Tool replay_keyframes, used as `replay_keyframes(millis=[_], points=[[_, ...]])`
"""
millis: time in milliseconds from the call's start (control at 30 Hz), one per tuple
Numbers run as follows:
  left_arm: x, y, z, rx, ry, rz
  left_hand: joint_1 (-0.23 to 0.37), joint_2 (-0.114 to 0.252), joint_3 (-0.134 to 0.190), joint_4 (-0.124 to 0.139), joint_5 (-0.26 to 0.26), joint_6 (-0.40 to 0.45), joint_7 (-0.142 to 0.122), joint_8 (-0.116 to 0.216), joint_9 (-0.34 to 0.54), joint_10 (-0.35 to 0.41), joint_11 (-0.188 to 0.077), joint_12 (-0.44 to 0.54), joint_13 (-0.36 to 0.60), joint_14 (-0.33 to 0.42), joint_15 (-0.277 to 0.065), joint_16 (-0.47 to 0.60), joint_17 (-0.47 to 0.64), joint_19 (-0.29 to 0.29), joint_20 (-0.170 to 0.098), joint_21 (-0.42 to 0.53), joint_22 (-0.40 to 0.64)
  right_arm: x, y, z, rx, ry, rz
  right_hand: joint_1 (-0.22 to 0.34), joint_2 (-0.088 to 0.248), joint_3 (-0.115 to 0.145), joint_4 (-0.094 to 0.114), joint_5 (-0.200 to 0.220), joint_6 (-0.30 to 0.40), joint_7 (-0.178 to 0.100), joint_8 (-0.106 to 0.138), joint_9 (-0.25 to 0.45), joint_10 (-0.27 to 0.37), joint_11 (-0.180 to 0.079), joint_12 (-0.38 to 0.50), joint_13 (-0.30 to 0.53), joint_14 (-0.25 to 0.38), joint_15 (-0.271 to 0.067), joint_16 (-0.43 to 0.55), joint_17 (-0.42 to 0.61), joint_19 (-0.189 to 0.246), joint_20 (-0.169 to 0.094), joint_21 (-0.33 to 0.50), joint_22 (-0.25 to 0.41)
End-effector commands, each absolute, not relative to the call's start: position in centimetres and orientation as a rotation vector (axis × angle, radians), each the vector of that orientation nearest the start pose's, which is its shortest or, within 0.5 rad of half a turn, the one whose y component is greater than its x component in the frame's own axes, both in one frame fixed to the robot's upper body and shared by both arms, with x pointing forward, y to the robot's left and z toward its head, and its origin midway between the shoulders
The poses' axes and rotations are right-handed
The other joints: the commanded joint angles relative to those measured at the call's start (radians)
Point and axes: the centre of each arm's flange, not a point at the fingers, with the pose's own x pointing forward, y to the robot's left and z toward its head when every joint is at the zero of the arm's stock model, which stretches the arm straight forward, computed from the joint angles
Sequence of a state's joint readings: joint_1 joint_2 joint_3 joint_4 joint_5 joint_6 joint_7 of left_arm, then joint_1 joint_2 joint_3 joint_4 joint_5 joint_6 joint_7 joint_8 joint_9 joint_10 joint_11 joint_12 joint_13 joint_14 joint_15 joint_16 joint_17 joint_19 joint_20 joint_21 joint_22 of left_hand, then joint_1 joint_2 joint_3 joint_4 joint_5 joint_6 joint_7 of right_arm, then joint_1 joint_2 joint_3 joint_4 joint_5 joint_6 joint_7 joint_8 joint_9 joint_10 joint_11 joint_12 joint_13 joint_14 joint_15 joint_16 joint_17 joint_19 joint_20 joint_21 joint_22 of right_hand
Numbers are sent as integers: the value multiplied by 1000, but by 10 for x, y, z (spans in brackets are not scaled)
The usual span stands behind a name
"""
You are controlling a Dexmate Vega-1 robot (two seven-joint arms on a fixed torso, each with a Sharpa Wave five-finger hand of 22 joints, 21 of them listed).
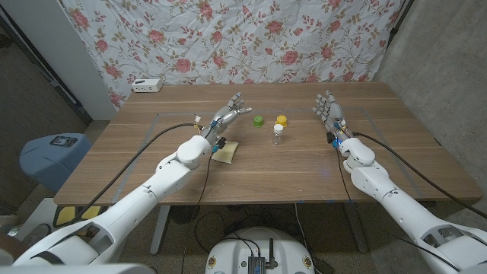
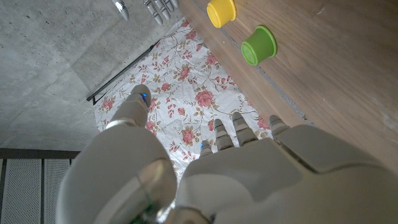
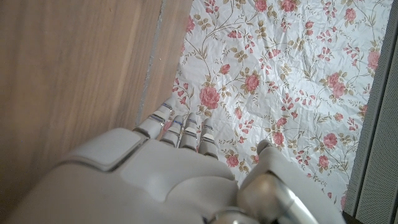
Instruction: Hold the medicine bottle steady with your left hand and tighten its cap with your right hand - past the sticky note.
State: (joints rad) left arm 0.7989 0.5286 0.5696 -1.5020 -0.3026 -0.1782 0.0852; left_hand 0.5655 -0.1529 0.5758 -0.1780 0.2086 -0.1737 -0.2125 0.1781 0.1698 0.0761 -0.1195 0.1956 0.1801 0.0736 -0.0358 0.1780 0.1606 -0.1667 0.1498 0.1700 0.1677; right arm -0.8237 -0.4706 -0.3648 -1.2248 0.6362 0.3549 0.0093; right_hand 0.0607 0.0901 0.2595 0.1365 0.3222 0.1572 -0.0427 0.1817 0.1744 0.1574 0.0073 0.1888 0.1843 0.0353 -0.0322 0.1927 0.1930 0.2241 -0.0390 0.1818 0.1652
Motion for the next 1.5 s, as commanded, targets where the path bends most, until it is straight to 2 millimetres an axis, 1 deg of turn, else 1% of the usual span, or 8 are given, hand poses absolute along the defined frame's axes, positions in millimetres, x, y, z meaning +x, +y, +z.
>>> replay_keyframes(millis=[33, 367, 600, 800, 1033, 1167, 1267, 1500], points=[[625, 152, -15, 408, -655, -359, 27, 0, -5, 2, 7, -43, -6, -4, 5, 4, 1, 6, 2, 5, -66, 2, 5, -44, 4, 7, 1, 661, -298, -36, 79, -620, 143, -6, 17, 10, -1, 4, 5, 0, 7, 3, 6, 1, 6, 1, 7, -19, 5, 3, 4, -54, 5, 2], [623, 144, -14, 474, -644, -379, 80, -14, -27, 2, 22, -98, -5, -4, 5, -23, 24, -2, 3, 6, -43, 1, 7, -44, 19, 11, 1, 660, -298, -35, 78, -619, 143, -7, 16, 9, -1, 4, 9, 1, 8, 3, 8, 4, 6, 1, 7, -20, 5, 3, 4, -54, 5, 2], [620, 136, -20, 472, -653, -384, 114, -22, -48, 3, 33, -115, 2, 3, 6, -27, 30, -1, 3, -6, -23, -2, 6, -38, 7, 15, 1, 658, -298, -34, 76, -625, 138, -7, 17, 9, -1, 5, 16, 15, 10, 3, 19, 0, 10, 1, 13, -22, 7, 3, 11, -67, 8, 2], [614, 127, -30, 458, -696, -331, 138, -20, -62, 5, 39, -119, 10, 7, 5, -20, 37, 3, 3, -4, -23, -1, 6, -29, -2, 17, 1, 657, -299, -34, 73, -618, 139, -7, 17, 10, -2, 6, 16, 26, 9, 3, 20, 5, 9, 1, 15, -26, 7, 3, 16, -72, 9, 1], [609, 119, -36, 469, -715, -303, 167, -6, -74, 10, 43, -112, 12, 13, 5, 8, 21, 11, 3, 20, -42, 7, 5, -10, -13, 21, 1, 658, -299, -31, 65, -615, 139, -7, 18, 10, -2, 7, 16, 29, 8, 3, 22, 6, 8, 1, 17, -25, 7, 3, 16, -73, 8, 1], [609, 117, -39, 473, -713, -299, 187, -1, -85, 14, 44, -97, 1, 17, 5, 35, 17, 17, 2, 51, -49, 12, 5, -6, -28, 19, 1, 658, -298, -30, 64, -615, 139, -7, 17, 10, -2, 7, 14, 24, 7, 3, 21, 2, 7, 0, 17, -23, 7, 3, 15, -71, 7, 1], [608, 115, -41, 484, -719, -285, 198, 1, -93, 15, 44, -90, -1, 17, 5, 53, 13, 20, 2, 68, -62, 13, 5, -5, -37, 17, 0, 659, -298, -30, 64, -613, 136, -7, 17, 10, -2, 7, 14, 22, 7, 3, 23, 6, 8, 0, 17, -24, 7, 3, 14, -68, 7, 1], [608, 110, -44, 516, -733, -260, 213, 5, -109, 20, 43, -71, -1, 19, 4, 95, 3, 26, 0, 103, -71, 14, 4, -1, -55, 16, 0, 661, -297, -33, 73, -611, 131, -7, 16, 9, -2, 8, 14, 21, 7, 3, 21, 3, 7, 1, 16, -23, 6, 3, 13, -67, 6, 1]])
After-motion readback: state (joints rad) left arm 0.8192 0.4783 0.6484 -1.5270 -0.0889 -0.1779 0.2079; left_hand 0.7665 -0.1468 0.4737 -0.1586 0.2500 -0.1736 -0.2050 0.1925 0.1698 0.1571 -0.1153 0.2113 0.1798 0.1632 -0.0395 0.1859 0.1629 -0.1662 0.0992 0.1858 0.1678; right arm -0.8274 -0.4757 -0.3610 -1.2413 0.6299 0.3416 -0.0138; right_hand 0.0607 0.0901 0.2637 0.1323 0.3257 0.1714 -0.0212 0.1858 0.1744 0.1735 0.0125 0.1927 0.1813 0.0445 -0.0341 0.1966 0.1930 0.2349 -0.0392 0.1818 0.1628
